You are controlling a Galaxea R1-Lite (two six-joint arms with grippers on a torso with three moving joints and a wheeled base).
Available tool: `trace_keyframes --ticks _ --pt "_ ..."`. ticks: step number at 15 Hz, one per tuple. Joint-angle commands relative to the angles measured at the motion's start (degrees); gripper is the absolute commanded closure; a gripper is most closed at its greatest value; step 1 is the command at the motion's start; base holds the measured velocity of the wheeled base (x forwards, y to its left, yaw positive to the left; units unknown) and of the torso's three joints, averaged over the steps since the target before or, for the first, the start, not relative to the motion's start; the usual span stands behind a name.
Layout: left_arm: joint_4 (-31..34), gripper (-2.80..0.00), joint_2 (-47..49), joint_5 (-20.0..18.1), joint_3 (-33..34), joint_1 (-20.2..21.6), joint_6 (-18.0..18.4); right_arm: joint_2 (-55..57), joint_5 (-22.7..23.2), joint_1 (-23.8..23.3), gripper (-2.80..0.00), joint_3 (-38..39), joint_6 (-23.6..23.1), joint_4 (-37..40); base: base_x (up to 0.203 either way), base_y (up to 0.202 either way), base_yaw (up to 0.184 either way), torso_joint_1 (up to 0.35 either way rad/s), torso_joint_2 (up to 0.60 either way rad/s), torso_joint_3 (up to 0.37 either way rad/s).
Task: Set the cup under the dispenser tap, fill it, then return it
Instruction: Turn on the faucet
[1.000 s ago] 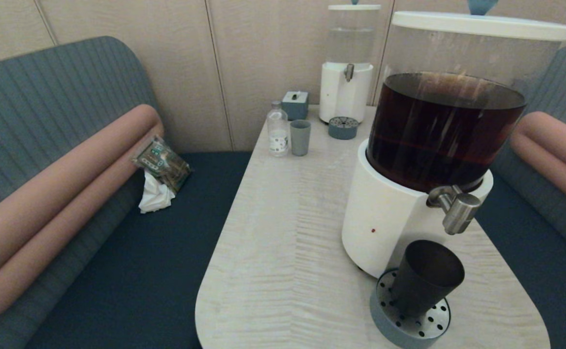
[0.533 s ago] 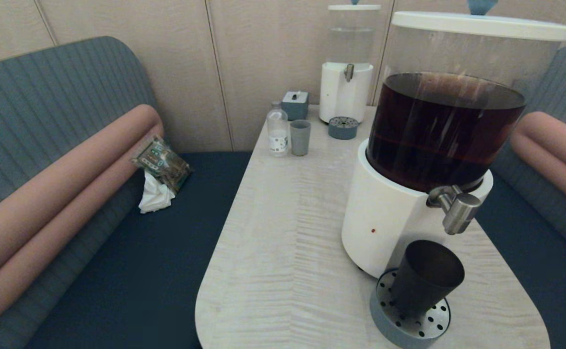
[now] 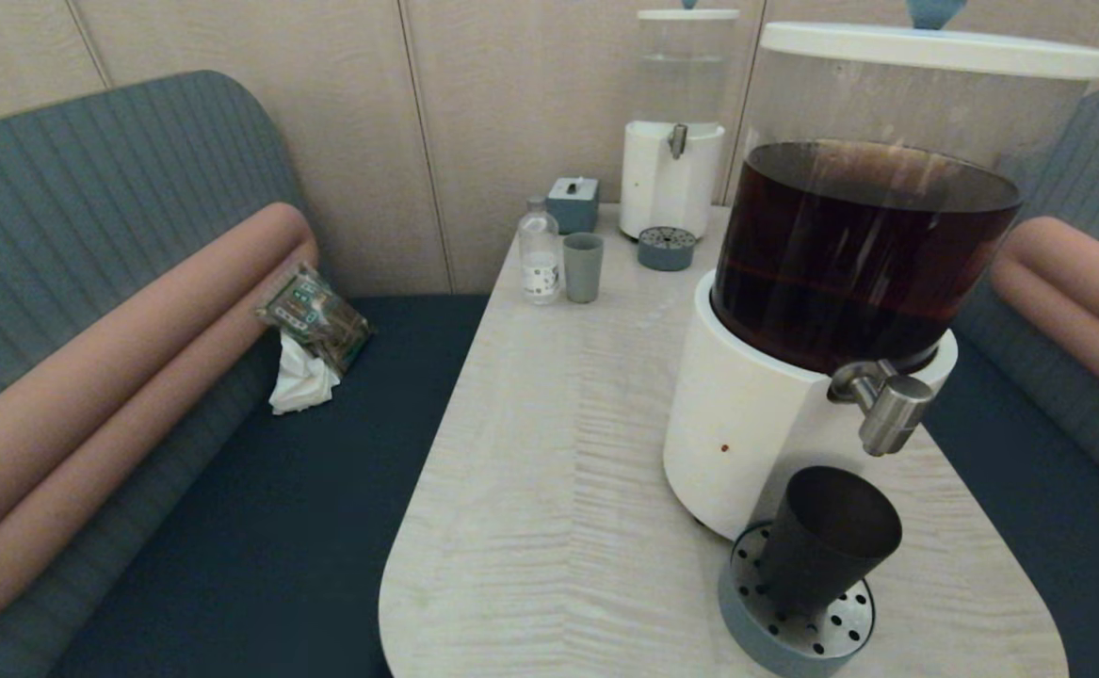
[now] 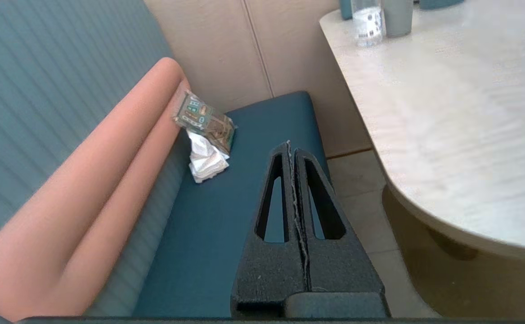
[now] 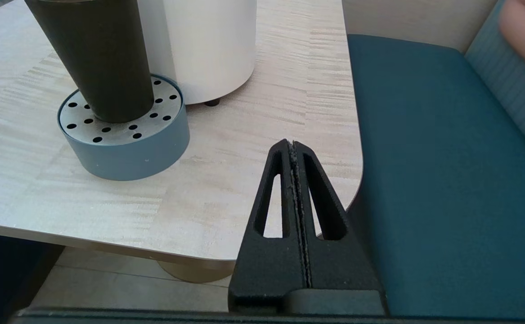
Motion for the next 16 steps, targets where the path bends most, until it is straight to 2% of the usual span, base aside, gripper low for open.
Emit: trace_keyframes --ticks 1,3,5,16 --pt "0.5 0.0 0.1 0.2 2.3 0.0 -3.1 0.0 0.0 0.0 0.0 0.2 0.0 0.0 0.0 0.0 0.0 0.0 0.0 0.0" --pt "4.1 0.0 0.1 0.5 2.3 0.0 -6.3 0.0 0.0 0.0 0.0 0.2 0.0 0.0 0.0 0.0 0.0 0.0 0.0 0.0" --pt "3.8 0.0 0.1 1.9 2.3 0.0 -10.7 0.0 0.0 0.0 0.0 0.2 0.0 0.0 0.0 0.0 0.0 0.0 0.0 0.0" --pt "3.7 0.0 0.0 2.2 2.3 0.0 -11.4 0.0 0.0 0.0 0.0 0.2 0.0 0.0 0.0 0.0 0.0 0.0 0.0 0.0"
